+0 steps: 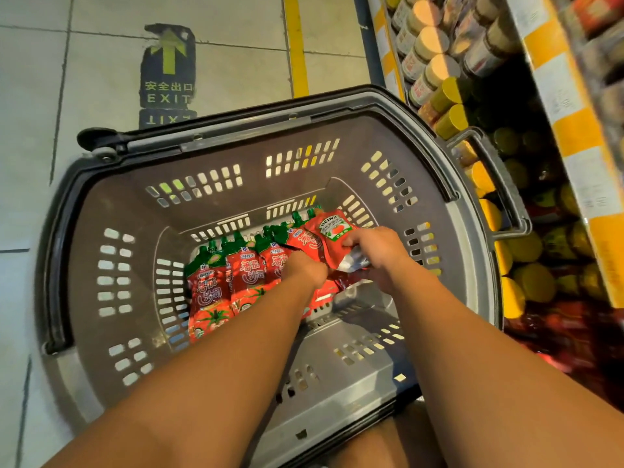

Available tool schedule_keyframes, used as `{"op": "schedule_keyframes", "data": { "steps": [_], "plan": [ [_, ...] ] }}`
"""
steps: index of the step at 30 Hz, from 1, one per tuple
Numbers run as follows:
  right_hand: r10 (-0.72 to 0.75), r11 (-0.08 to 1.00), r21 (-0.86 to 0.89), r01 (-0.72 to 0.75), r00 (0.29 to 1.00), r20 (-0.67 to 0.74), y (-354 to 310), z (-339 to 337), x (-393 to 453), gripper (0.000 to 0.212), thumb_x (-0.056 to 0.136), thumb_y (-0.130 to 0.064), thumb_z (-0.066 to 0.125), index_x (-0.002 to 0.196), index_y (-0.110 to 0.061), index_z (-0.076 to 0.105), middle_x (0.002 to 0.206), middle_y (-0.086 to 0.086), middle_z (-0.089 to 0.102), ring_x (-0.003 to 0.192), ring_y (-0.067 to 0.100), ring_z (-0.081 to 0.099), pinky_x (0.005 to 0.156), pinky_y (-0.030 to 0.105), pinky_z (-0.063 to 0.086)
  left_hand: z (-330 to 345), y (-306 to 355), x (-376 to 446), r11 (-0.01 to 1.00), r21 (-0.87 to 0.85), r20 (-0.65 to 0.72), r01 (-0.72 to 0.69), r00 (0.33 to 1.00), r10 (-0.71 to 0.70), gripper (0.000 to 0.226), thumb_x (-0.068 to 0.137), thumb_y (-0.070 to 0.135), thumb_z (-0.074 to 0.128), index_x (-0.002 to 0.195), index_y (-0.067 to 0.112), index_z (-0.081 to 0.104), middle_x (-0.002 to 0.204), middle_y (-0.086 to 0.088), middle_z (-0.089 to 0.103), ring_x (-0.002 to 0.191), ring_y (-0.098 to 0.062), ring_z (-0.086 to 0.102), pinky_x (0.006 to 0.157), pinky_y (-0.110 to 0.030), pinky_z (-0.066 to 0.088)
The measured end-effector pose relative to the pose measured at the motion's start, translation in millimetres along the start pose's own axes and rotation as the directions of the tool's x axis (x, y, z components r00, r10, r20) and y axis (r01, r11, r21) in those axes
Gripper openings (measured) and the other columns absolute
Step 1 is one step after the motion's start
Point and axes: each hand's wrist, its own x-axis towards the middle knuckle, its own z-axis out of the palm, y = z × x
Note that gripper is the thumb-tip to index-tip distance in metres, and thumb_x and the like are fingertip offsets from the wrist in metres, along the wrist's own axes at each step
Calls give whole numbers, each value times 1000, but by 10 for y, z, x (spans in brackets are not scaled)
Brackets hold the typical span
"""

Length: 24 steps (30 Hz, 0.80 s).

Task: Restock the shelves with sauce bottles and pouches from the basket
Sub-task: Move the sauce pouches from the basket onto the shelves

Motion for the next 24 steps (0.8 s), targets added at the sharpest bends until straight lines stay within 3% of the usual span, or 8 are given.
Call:
{"op": "schedule_keyframes", "data": {
  "steps": [3, 5, 8, 13, 15, 17, 21, 24],
  "plan": [
    [-10, 997, 76, 10, 1000, -2, -68, -52, -101, 34, 65, -6, 76, 96, 7, 71, 74, 16, 63, 64, 29, 60, 58, 45, 57, 91, 66, 22, 969, -233, 80, 85, 994, -68, 26, 94, 4, 64, 119, -1, 66, 111, -21, 73, 96, -39, 73, 73, -48, 65],
    [-31, 993, 117, 32, 999, -11, -87, -102, -157, 41, 67, -7, 76, 104, 9, 69, 74, 13, 62, 63, 26, 58, 55, 37, 52, 97, 114, 12, 856, -475, 198, 205, 972, -122, 27, 96, 4, 62, 124, 2, 65, 111, -20, 75, 89, -35, 75, 57, -39, 63],
    [-55, 989, 136, 59, 998, -33, -88, -184, -224, 44, 64, -9, 78, 104, 6, 69, 76, 12, 61, 65, 27, 56, 57, 38, 51, 81, 189, 59, 714, -633, 283, 299, 948, -146, 27, 99, 12, 62, 122, 0, 69, 108, -21, 76, 91, -33, 76, 58, -39, 63],
    [-92, 988, 124, 97, 995, -46, -76, -307, -270, 44, 43, -18, 79, 82, -8, 62, 76, 15, 65, 69, 34, 64, 63, 56, 57, 141, 291, 179, 677, -667, 280, 311, 947, -159, 30, 104, 11, 60, 131, -1, 61, 115, -24, 73, 98, -36, 74, 60, -48, 63],
    [-102, 986, 127, 106, 994, -39, -91, -370, -262, 49, 35, -22, 78, 79, -8, 63, 75, 17, 66, 70, 34, 64, 62, 54, 54, 146, 272, 229, 642, -702, 237, 308, 951, -197, 36, 100, 4, 62, 135, -2, 56, 122, -25, 71, 109, -37, 72, 80, -53, 64],
    [-101, 986, 133, 102, 995, -16, -120, -423, -261, 57, 29, -26, 77, 82, -4, 69, 80, 22, 70, 71, 33, 64, 64, 54, 54, 140, 247, 255, 707, -663, 161, 246, 969, -187, 39, 97, 3, 66, 135, -1, 57, 126, -21, 70, 114, -37, 70, 95, -51, 60],
    [-88, 980, 182, 86, 996, -1, -237, -502, -379, 52, 39, -16, 73, 89, -1, 72, 73, 16, 68, 58, 30, 62, 57, 45, 51, 64, 243, 206, 806, -590, -71, 43, 992, -105, 31, 88, 1, 72, 118, 2, 65, 115, -21, 72, 104, -37, 71, 95, -54, 59],
    [-64, 980, 192, 59, 998, 21, -323, -611, -592, 33, 47, -9, 65, 80, -6, 67, 70, 14, 60, 58, 27, 55, 54, 37, 48, -60, 198, 87, 829, -559, -36, 3, 999, -28, 27, 87, -2, 69, 114, 1, 63, 106, -22, 74, 94, -36, 72, 91, -56, 60]
  ]
}}
